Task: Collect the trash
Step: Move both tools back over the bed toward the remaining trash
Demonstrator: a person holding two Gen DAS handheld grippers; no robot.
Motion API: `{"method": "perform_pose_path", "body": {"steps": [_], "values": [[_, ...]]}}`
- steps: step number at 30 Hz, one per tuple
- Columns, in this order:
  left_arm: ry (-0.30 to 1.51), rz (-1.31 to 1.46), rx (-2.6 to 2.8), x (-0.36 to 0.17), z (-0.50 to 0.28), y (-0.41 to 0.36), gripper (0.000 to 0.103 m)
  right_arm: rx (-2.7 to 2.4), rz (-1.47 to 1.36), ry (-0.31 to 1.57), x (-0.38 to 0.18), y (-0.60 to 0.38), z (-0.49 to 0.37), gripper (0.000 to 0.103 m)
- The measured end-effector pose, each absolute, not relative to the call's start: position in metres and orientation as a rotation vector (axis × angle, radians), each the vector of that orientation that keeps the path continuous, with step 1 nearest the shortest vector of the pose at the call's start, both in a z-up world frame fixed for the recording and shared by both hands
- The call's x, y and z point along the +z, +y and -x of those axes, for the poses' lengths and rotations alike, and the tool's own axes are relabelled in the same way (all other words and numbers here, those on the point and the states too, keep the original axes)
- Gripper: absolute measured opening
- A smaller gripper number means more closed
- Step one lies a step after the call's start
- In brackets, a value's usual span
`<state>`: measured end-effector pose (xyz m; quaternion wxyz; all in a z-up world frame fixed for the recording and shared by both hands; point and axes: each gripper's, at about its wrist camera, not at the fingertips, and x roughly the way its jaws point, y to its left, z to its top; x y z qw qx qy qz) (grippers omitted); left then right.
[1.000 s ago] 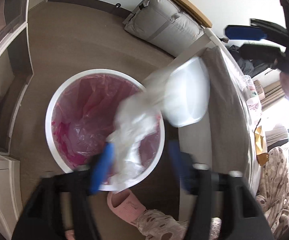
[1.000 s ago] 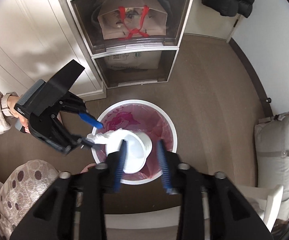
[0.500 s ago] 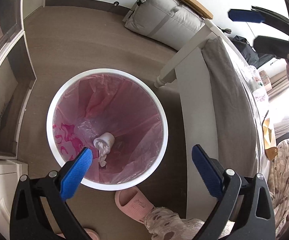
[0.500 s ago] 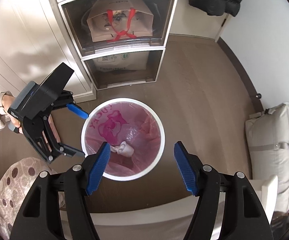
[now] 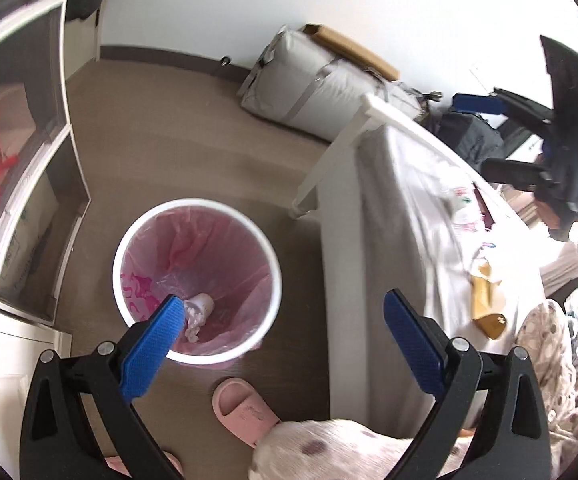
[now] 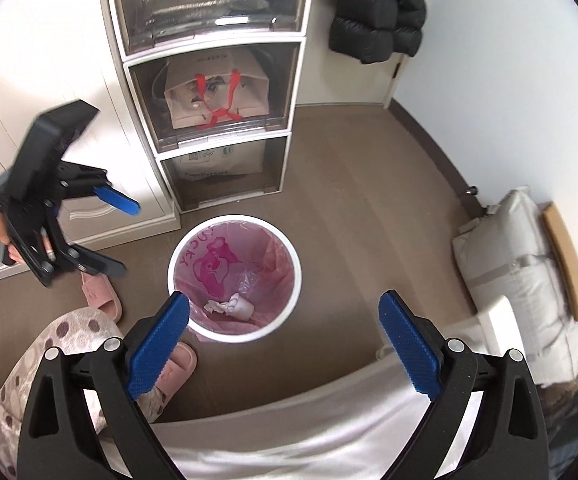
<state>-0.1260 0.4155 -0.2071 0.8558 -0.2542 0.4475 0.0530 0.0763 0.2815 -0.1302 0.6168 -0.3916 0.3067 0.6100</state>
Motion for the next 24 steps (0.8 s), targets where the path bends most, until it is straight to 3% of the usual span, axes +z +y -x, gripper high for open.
{"method": "perform_pose_path", "body": {"steps": [11,24], "values": [[0.864,0.376,0.046,-0.120,0.114,0.326,0.098,1.246,0.806,0.662,-0.081,0.147,-0.117,0.094],[0.825,0.395,-0.122,-0.092,0.049,0.198,0.098,0.991,0.749,0.669,-0.057,-0.027,-0.185,0.094]]}}
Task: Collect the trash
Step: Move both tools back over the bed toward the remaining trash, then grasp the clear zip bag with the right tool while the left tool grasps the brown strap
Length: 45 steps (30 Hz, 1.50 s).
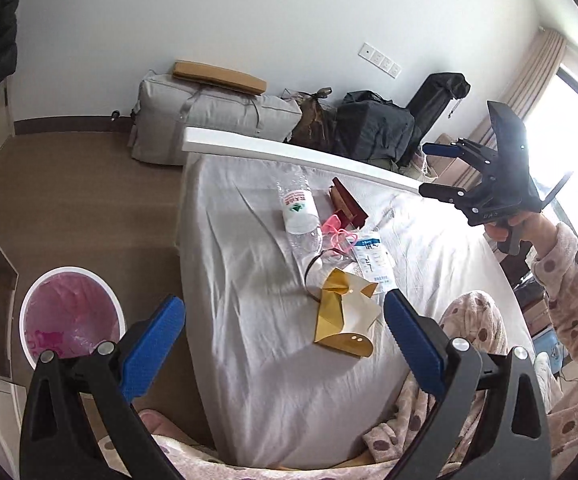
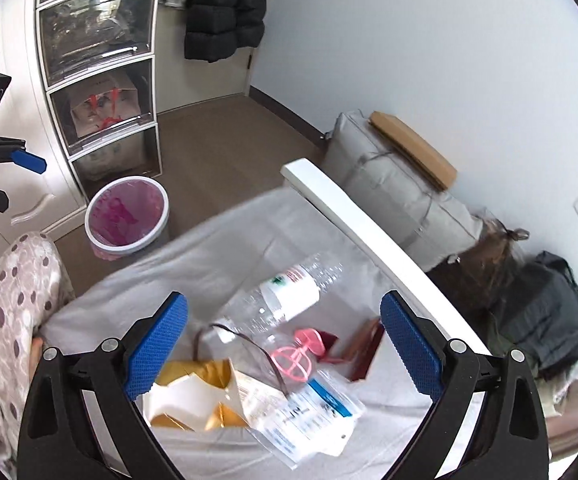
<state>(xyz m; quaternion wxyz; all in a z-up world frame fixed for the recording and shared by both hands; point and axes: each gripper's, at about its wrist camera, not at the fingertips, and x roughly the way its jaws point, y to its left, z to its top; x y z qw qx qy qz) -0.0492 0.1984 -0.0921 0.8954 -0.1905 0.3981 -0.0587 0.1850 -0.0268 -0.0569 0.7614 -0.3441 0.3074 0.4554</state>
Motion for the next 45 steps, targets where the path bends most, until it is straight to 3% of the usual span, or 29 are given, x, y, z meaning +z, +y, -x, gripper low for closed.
{"method": "perform_pose_path", "body": {"steps": [6,13,20,28,32,34,36,39,41,45], "values": [[0.845,0.315,-0.148,-0.081,0.021,0.138,0.098,0.907,0.738,0.719,-0.077,-0.097,-0.218,0.096],[0.867,0.254,-0.123,-0.093,-0.005,0.081,0.098,0.817,0.738,0.931,-0.169,-0.141,-0.258,0.096],[0.890,0.309,-0.143,-0.115,-0.027,0.059,0.098,0.746,0.639,1.098,-0.241,-0.130,-0.280,0.096],[0.906,0.307,-0.123,-0.142,-0.047,0.067,0.098,0.733,0.711,1.143,-0.287,-0.115,-0.281,0.093],[0.911,0.314,-0.116,-0.157,-0.054,0.069,0.098,0.761,0.660,1.157,-0.296,-0.120,-0.280,0.080],[0.914,0.313,-0.117,-0.163,-0.058,0.070,0.098,0.765,0.640,1.135,-0.294,-0.124,-0.279,0.067],[0.920,0.337,-0.120,-0.171,-0.063,0.072,0.098,0.754,0.619,1.125,-0.290,-0.129,-0.279,0.038],[0.936,0.352,-0.128,-0.180,-0.072,0.072,0.098,0.760,0.596,1.116,-0.287,-0.137,-0.275,0.013],[0.932,0.337,-0.131,-0.187,-0.078,0.069,0.098,0.767,0.582,1.117,-0.286,-0.142,-0.271,0.004],[0.969,0.320,-0.109,-0.206,-0.093,0.069,0.098,0.787,0.489,1.138,-0.279,-0.148,-0.276,0.001]]}}
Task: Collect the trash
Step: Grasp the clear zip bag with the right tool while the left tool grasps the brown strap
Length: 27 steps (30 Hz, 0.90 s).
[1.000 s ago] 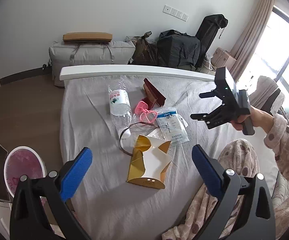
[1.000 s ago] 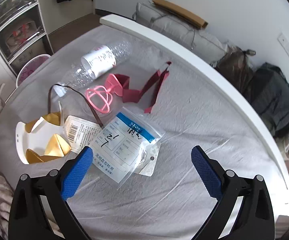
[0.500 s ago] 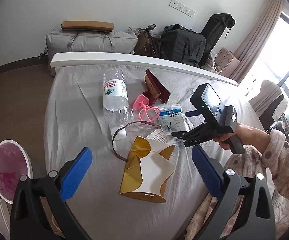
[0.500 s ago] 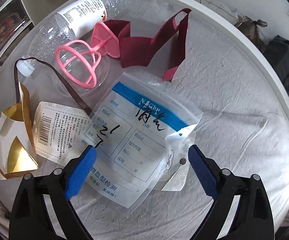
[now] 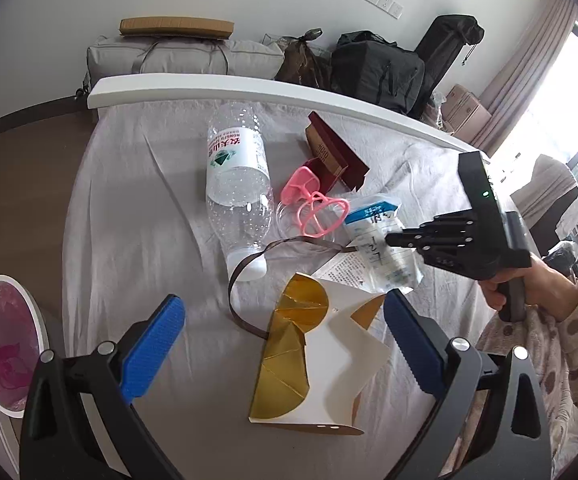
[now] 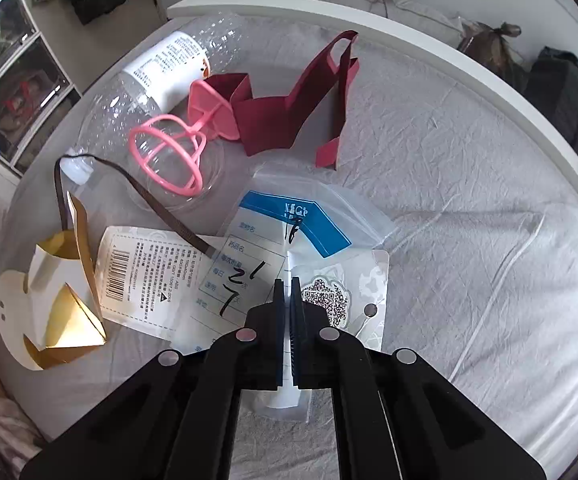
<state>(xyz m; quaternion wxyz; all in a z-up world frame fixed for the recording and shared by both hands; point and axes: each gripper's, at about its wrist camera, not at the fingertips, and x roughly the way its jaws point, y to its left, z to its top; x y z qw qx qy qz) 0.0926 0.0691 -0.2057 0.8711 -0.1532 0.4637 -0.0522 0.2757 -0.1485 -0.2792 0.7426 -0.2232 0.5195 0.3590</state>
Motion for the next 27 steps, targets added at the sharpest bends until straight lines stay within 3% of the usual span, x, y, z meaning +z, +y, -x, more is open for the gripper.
{"method": "perform_pose_path", "body": {"steps": [7,12,14,17,24,27], "values": [[0.989,0.276,-0.075,-0.228,-0.112,0.073,0.098,0.745,0.102,1.132,-0.249,-0.196,-0.313,0.001],[1.017,0.209,-0.103,-0.238,-0.121,0.068,0.093,0.727,0.048,1.128,-0.251,-0.211,-0.316,0.001],[1.048,0.211,-0.120,-0.246,-0.127,0.067,0.073,0.749,0.060,1.103,-0.249,-0.207,-0.316,0.001],[1.090,0.210,-0.150,-0.257,-0.136,0.063,0.051,0.770,0.054,1.100,-0.246,-0.199,-0.322,0.001],[1.107,0.209,-0.146,-0.259,-0.136,0.060,0.031,0.753,0.050,1.099,-0.250,-0.198,-0.326,0.001],[1.123,0.217,-0.140,-0.262,-0.136,0.065,0.014,0.757,0.048,1.099,-0.250,-0.198,-0.326,0.001]]}}
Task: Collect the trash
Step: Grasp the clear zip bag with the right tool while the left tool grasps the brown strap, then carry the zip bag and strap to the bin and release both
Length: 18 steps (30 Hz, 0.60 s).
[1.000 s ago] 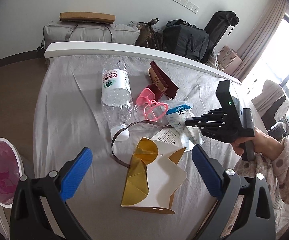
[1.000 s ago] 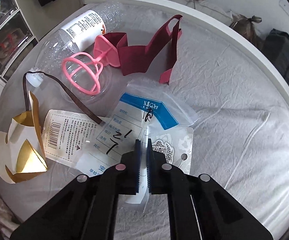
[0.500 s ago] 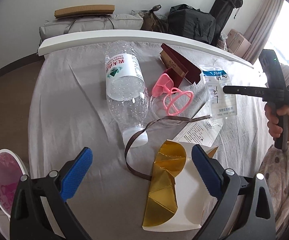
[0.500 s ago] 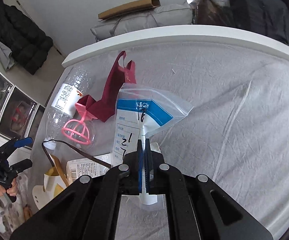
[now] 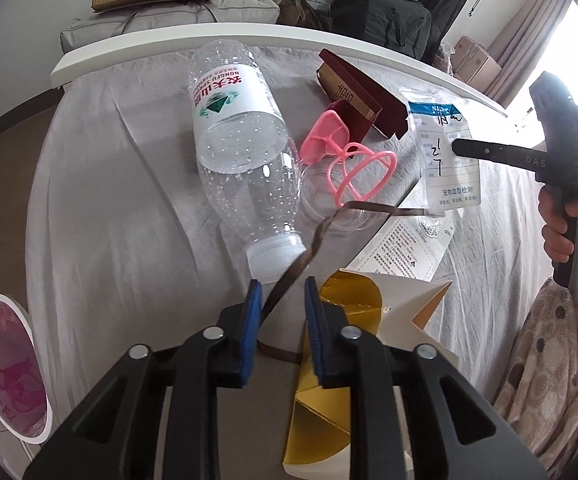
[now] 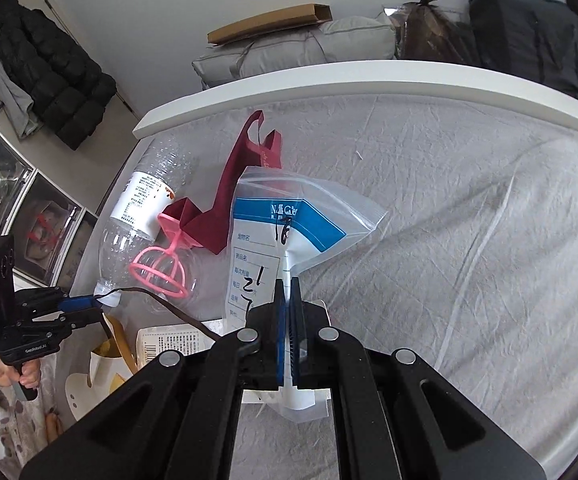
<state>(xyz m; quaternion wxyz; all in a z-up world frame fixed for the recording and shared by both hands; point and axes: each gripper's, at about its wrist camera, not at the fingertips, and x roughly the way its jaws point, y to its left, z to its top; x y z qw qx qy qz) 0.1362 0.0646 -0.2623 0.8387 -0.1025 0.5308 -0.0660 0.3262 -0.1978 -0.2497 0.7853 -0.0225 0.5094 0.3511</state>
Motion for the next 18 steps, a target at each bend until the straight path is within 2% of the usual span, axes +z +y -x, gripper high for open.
{"method": "perform_pose_path", "body": {"steps": [1,2,10,18], "values": [[1.132,0.219,-0.141,-0.266,-0.137,0.067,0.002,0.760,0.050,1.099,-0.249,-0.198,-0.326,0.001],[1.138,0.225,-0.138,-0.268,-0.138,0.069,0.000,0.762,0.053,1.097,-0.249,-0.197,-0.325,0.001],[1.064,0.249,-0.148,-0.238,-0.133,0.071,0.000,0.773,0.035,1.098,-0.249,-0.200,-0.324,0.001],[0.943,0.246,-0.097,-0.183,-0.104,0.111,0.000,0.804,0.033,1.048,-0.215,-0.194,-0.310,0.001]]}}
